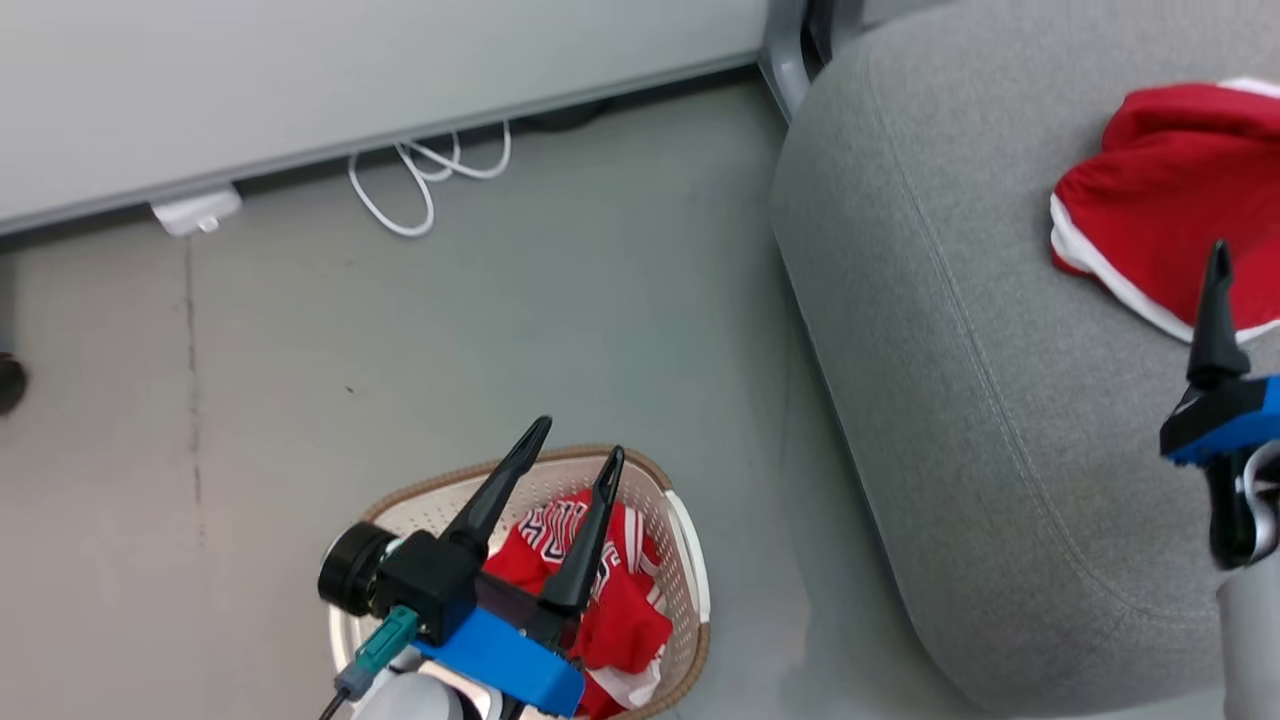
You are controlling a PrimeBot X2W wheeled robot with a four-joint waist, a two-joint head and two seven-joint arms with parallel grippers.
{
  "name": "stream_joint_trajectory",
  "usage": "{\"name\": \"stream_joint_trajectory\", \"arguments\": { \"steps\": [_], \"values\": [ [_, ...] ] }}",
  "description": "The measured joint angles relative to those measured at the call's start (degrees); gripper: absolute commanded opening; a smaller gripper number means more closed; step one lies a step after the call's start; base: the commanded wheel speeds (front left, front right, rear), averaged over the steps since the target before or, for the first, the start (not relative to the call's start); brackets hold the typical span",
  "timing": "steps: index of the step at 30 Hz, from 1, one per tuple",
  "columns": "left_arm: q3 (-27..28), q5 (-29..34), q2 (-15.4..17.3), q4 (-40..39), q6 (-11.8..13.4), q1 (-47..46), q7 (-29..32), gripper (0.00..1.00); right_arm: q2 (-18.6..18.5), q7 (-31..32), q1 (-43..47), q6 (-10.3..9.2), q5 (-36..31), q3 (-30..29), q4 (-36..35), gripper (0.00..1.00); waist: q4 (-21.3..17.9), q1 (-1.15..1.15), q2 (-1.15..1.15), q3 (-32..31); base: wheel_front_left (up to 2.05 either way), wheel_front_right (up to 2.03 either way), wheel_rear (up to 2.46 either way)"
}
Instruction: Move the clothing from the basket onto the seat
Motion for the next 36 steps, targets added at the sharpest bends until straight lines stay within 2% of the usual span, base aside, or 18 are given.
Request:
{"name": "stream_joint_trajectory", "arguments": {
  "steps": [11, 24, 36],
  "values": [
    [6.41, 0.07, -2.48, 2.1, -0.22, 7.37, -0.05, 1.0, 4.76, 1.96, 15.34, 0.0, 0.27, 1.46, -10.82, 1.0, 3.8, -0.01, 0.0, -9.12, 0.0, 0.0, 0.0],
    [12.83, 0.97, -4.05, 3.83, -0.22, 11.45, -0.07, 1.0, 8.54, 6.49, 27.13, 0.0, -0.26, 6.99, -23.29, 1.0, 9.08, 0.0, 0.0, -14.68, 0.0, 0.0, 0.0],
    [17.58, 1.09, -3.88, 6.49, -0.22, 11.81, -0.07, 1.0, 9.39, 7.31, 32.61, 0.0, 2.69, 11.48, -25.54, 1.0, 12.02, 0.0, 0.0, -17.1, 0.0, 0.0, 0.0]
  ]
}}
